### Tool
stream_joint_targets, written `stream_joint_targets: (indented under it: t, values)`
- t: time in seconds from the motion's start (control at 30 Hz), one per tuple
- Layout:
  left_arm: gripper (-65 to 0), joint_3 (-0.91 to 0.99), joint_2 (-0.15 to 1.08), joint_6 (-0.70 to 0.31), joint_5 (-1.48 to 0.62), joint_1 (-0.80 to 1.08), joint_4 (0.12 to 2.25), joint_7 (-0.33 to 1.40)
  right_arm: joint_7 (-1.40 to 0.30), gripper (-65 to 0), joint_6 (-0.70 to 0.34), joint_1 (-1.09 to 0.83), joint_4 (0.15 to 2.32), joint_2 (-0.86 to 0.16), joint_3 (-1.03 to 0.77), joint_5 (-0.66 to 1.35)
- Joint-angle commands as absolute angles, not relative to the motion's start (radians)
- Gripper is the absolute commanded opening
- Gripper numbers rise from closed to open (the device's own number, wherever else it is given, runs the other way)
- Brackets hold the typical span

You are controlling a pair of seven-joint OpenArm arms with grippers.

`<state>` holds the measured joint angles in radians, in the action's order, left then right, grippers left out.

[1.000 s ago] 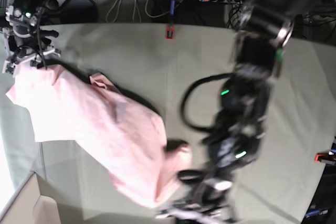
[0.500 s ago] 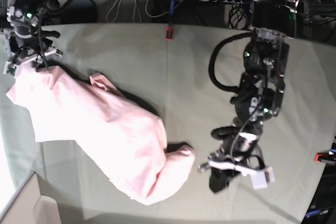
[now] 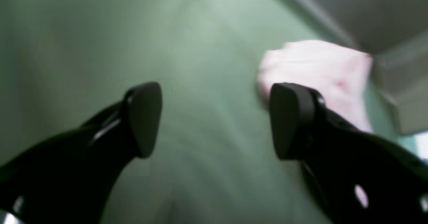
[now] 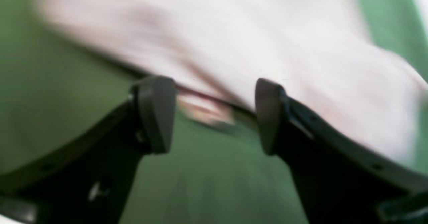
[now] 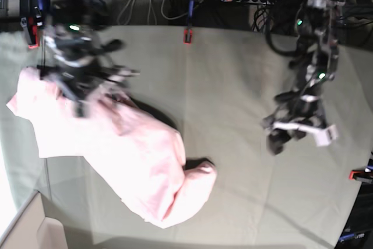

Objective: Layout the t-shirt on the table in an organized manner, then fold the t-shirt properly
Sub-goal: 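Release the shirt with the left gripper and lift it away, then regrasp the shirt with the right gripper near its middle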

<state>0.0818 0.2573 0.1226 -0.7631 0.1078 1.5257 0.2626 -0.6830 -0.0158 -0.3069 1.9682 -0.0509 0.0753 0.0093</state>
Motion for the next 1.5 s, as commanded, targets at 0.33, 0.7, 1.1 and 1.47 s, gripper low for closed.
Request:
stream_joint_targets:
  t: [0.33, 0.7, 1.1, 1.47]
  values:
    - [-16.4, 0.329, 0.325, 0.11, -0.766, 0.318, 1.561, 0.243, -0.65, -25.5, -0.013, -0.01, 1.577, 0.022, 0.208, 0.001]
    - [-16.4, 0.426, 0.317, 0.108, -0.766, 0.4, 1.59, 0.243, -0.466, -28.2, -0.008, 0.114, 1.25, 0.019, 0.214, -0.001]
    - [-16.4, 0.387, 0.314, 0.108, -0.766, 0.352, 1.592, 0.243, -0.464, -65.0, -0.012, -0.008, 1.489, -0.094, 0.206, 0.005]
    - [-16.4, 0.305, 0.314, 0.108, -0.766, 0.288, 1.702, 0.243, -0.443, -65.0, -0.015, -0.332, 2.043, -0.14, 0.124, 0.005]
